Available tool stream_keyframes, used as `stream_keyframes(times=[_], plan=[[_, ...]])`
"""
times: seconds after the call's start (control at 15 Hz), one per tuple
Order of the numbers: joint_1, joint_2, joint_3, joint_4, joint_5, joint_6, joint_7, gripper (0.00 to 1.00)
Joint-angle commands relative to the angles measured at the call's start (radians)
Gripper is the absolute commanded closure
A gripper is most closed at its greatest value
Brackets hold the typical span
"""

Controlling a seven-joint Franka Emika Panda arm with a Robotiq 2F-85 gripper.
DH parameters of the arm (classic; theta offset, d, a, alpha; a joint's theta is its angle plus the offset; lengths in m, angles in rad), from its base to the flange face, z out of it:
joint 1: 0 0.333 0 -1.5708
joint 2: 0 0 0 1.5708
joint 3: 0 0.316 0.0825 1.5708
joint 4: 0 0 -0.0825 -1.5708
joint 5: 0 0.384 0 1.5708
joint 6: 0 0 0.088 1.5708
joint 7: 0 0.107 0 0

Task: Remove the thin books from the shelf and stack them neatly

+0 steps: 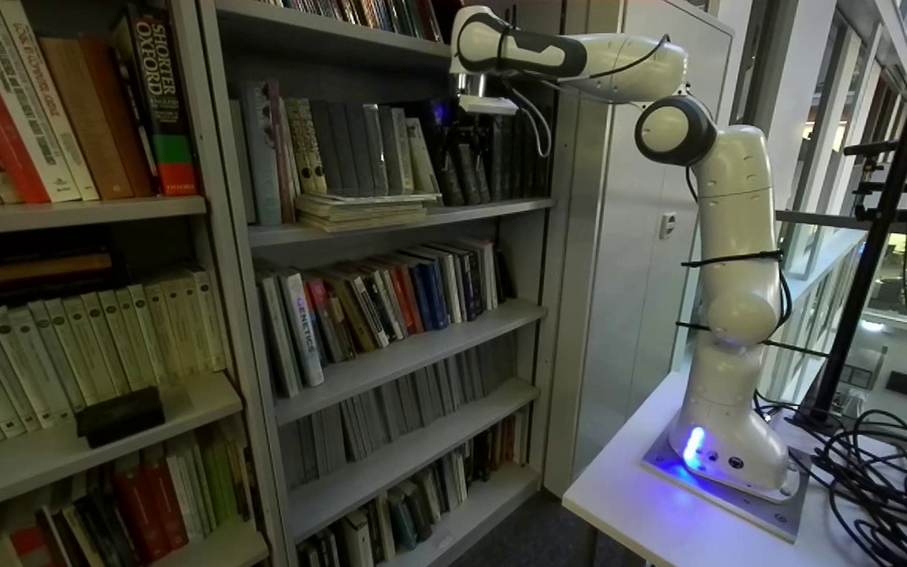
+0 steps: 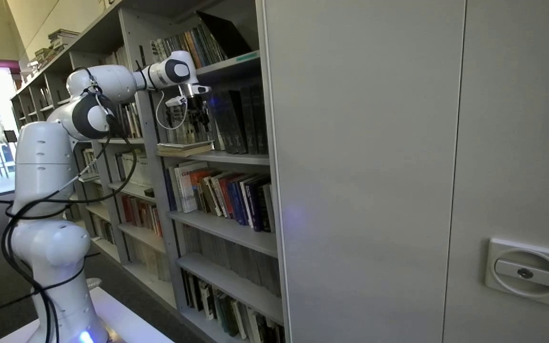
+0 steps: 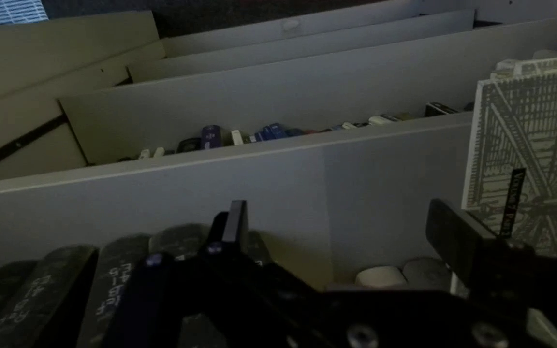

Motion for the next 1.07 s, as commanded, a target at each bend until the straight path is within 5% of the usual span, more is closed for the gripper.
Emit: stream_keyframes(times=[0.0, 0.47, 0.53, 1.0], plan=[[-0.025, -0.137, 0.001, -0.243, 0.055, 0.185, -0.123, 0.00], [-0.042, -0.348, -0.044, -0.546, 0.058, 0.301, -0.195, 0.00], [-0.083, -0.239, 0.007, -0.391, 0.028, 0.230, -0.166, 0.00], [-0.095, -0.242, 0.027, -0.409, 0.026, 0.231, -0.165, 0.00]])
